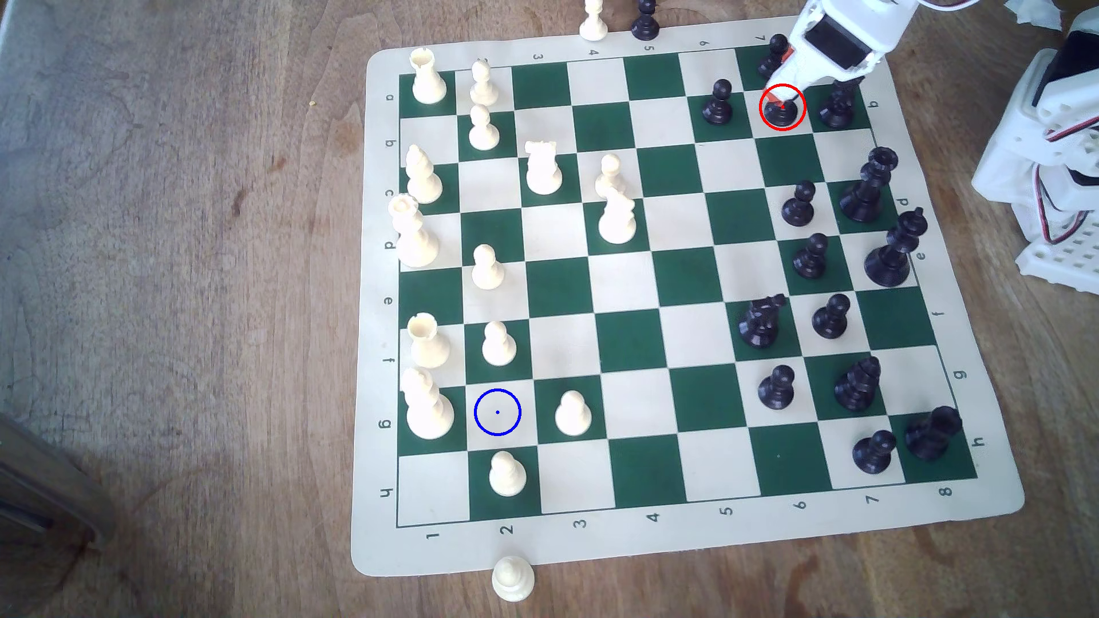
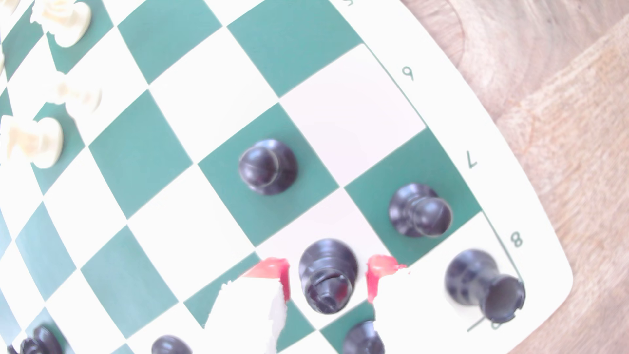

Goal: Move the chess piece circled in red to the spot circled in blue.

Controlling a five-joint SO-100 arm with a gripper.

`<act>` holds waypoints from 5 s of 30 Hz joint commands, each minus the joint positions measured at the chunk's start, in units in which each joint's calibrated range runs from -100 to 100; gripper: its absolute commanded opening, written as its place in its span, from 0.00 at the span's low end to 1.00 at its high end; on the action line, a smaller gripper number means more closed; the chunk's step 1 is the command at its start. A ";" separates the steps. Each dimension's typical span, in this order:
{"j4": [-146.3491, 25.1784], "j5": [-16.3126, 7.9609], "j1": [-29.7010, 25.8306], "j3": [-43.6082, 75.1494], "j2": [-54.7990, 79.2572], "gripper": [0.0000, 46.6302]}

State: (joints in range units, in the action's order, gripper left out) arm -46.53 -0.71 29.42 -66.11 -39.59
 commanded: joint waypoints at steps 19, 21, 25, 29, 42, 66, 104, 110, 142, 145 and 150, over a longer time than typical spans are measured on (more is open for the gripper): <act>-2.85 1.17 -0.52 0.83 0.29 0.12; -3.67 1.22 -0.99 1.29 0.29 0.03; -3.92 1.03 -0.99 1.74 0.29 0.00; -4.08 0.68 -0.99 2.65 0.12 0.00; -25.13 -4.44 -9.99 35.83 1.90 0.00; -7.60 -5.86 -36.66 57.86 26.77 0.00; -4.41 -6.06 -42.68 91.59 64.21 0.00; -4.65 -6.20 -42.53 95.30 67.26 0.00; -5.39 -7.37 -42.37 97.39 70.49 0.07; -5.39 -7.37 -42.37 97.39 70.49 0.11; -6.21 -7.37 -42.37 96.84 70.49 0.32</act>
State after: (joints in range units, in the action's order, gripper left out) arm -51.87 -7.94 -13.13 26.71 33.72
